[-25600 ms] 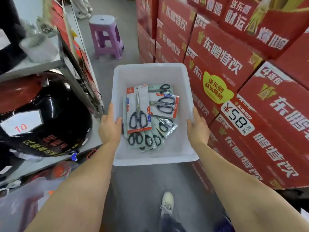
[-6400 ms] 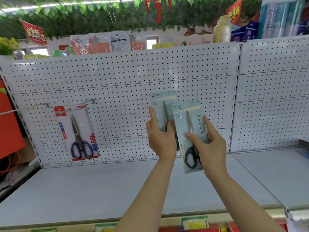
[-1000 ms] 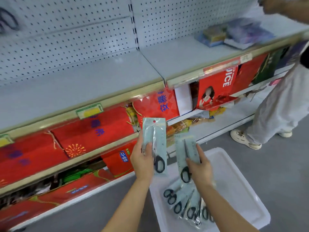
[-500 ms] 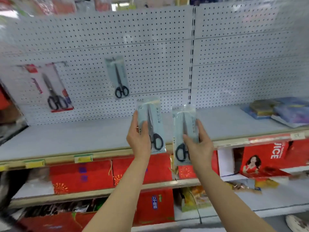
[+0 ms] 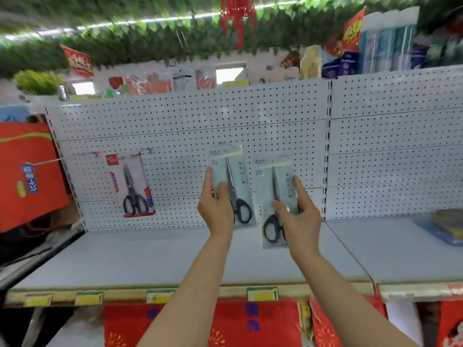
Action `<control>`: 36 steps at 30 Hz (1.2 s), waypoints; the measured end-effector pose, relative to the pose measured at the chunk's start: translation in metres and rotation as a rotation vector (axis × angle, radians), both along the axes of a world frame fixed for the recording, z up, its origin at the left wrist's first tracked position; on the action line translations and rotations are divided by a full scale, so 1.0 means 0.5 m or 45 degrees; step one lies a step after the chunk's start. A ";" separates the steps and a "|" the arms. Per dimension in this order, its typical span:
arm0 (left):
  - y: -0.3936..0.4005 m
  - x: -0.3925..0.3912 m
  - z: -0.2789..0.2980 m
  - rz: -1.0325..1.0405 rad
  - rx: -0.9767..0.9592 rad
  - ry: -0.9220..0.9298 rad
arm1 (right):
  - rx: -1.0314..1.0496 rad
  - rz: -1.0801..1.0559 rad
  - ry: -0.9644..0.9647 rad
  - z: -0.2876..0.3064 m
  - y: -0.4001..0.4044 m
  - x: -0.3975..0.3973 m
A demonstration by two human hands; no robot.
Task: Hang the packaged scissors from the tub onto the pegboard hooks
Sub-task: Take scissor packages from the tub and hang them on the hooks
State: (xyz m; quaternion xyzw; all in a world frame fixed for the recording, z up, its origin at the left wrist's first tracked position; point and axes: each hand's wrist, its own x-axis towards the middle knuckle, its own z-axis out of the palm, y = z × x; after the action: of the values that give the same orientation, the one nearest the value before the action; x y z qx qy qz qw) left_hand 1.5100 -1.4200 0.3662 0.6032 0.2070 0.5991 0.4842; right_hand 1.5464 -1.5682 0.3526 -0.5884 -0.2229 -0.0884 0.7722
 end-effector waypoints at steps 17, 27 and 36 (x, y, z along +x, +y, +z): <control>0.138 0.112 -0.002 -0.080 -0.083 0.027 | -0.058 -0.020 0.037 0.011 0.131 0.061; 0.176 0.151 -0.031 -0.035 -0.031 0.096 | -0.063 -0.017 0.015 0.007 0.163 0.071; 0.204 0.154 -0.058 0.031 0.123 0.269 | -0.047 0.049 0.004 0.003 0.213 0.073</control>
State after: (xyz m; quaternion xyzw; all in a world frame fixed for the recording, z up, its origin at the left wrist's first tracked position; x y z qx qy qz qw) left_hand 1.5870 -1.3178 0.3373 0.6831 0.2350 0.5472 0.4228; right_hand 1.5828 -1.4617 0.3542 -0.5982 -0.2344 -0.0685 0.7632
